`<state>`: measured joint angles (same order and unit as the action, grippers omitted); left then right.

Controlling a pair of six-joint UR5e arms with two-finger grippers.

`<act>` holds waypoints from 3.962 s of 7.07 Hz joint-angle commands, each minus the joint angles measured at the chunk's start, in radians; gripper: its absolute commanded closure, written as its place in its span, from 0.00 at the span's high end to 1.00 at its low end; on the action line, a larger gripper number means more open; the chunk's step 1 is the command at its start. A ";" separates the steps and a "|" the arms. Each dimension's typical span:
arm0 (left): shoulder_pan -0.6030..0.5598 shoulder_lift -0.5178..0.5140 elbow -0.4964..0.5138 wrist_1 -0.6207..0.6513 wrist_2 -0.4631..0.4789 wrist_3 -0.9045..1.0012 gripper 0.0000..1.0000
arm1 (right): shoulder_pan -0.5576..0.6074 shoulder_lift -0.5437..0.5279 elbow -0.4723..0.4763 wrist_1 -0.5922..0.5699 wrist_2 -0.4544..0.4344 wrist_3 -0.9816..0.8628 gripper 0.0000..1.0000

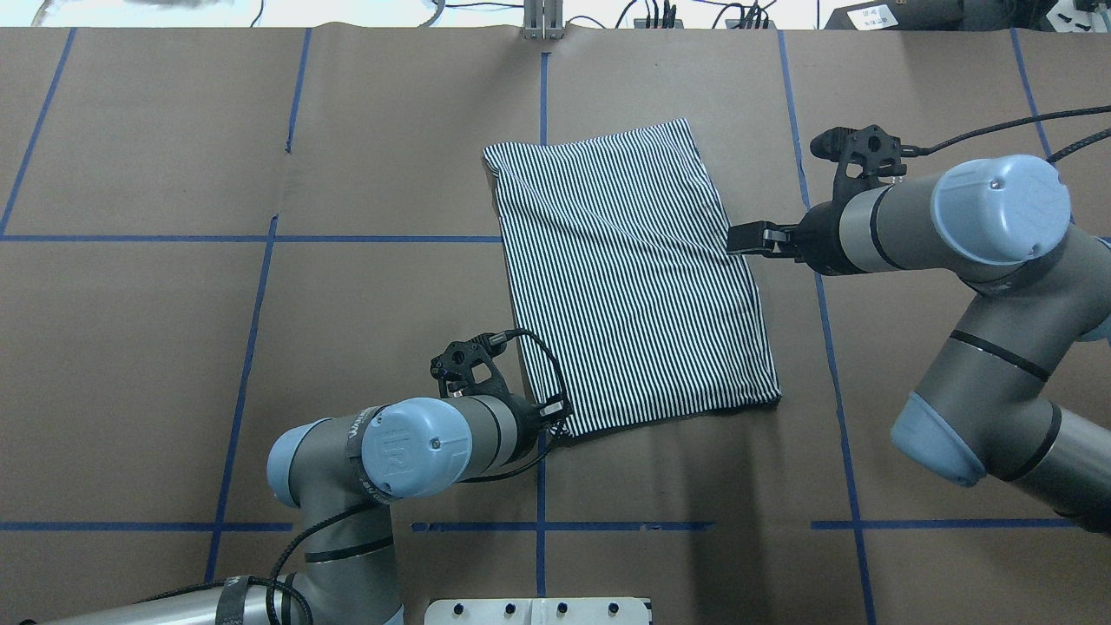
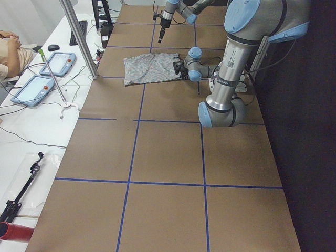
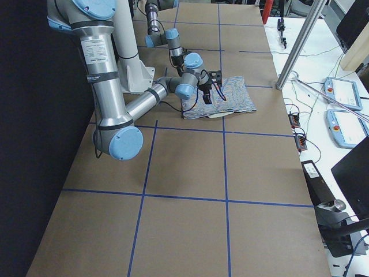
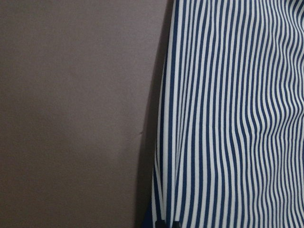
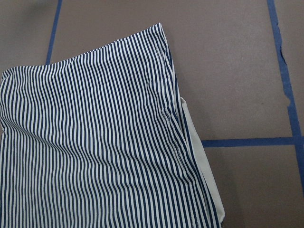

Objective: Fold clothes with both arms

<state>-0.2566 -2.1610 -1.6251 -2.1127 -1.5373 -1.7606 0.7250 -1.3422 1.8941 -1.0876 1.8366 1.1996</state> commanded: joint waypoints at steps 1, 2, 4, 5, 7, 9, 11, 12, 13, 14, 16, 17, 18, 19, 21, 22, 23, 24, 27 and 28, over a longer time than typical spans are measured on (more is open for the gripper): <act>-0.006 0.061 -0.067 0.002 -0.001 0.024 0.00 | -0.004 0.000 0.000 0.000 -0.002 0.000 1.00; -0.009 0.067 -0.074 0.003 -0.001 0.044 0.00 | -0.004 0.000 0.002 0.000 -0.002 0.008 1.00; -0.026 0.075 -0.084 0.002 0.000 0.068 0.00 | -0.069 0.002 0.025 -0.003 -0.078 0.137 1.00; -0.032 0.114 -0.102 -0.003 -0.003 0.090 0.00 | -0.163 0.002 0.051 -0.009 -0.188 0.226 0.97; -0.036 0.185 -0.171 -0.003 -0.003 0.104 0.00 | -0.332 0.005 0.092 -0.015 -0.351 0.410 0.88; -0.035 0.248 -0.225 -0.003 -0.003 0.102 0.00 | -0.419 0.014 0.124 -0.123 -0.457 0.510 0.82; -0.029 0.247 -0.225 -0.003 -0.003 0.101 0.00 | -0.441 0.096 0.126 -0.344 -0.468 0.688 0.80; -0.024 0.247 -0.225 -0.003 -0.001 0.095 0.00 | -0.458 0.154 0.120 -0.468 -0.468 0.769 0.75; -0.023 0.244 -0.226 -0.003 0.000 0.090 0.00 | -0.473 0.205 0.094 -0.535 -0.465 0.869 0.68; -0.023 0.243 -0.226 -0.003 0.000 0.090 0.00 | -0.481 0.236 0.047 -0.540 -0.465 0.871 0.68; -0.019 0.239 -0.226 -0.003 0.000 0.090 0.00 | -0.492 0.248 0.014 -0.578 -0.461 0.868 0.68; -0.019 0.237 -0.226 -0.003 0.000 0.090 0.00 | -0.492 0.255 0.010 -0.594 -0.458 0.865 0.68; -0.019 0.237 -0.226 -0.003 0.000 0.090 0.00 | -0.493 0.256 0.000 -0.606 -0.458 0.855 0.69; -0.019 0.237 -0.226 -0.003 0.000 0.090 0.00 | -0.493 0.262 -0.010 -0.609 -0.458 0.854 0.69; -0.019 0.236 -0.226 -0.003 0.000 0.090 0.00 | -0.510 0.270 -0.027 -0.624 -0.456 0.839 0.69; -0.019 0.236 -0.228 -0.003 0.000 0.090 0.00 | -0.515 0.273 -0.042 -0.627 -0.458 0.839 0.69; -0.019 0.236 -0.226 -0.003 -0.001 0.090 0.00 | -0.516 0.273 -0.044 -0.627 -0.458 0.836 0.68; -0.019 0.236 -0.228 -0.003 0.000 0.090 0.00 | -0.518 0.273 -0.046 -0.629 -0.458 0.833 0.68; -0.018 0.234 -0.228 -0.004 -0.001 0.089 0.00 | -0.530 0.275 -0.072 -0.627 -0.459 0.831 0.67; -0.018 0.234 -0.228 -0.004 -0.001 0.089 0.00 | -0.532 0.273 -0.076 -0.627 -0.458 0.827 0.65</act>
<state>-0.2751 -1.9262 -1.8530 -2.1167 -1.5385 -1.6715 0.1967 -1.0685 1.8251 -1.7150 1.3780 2.0304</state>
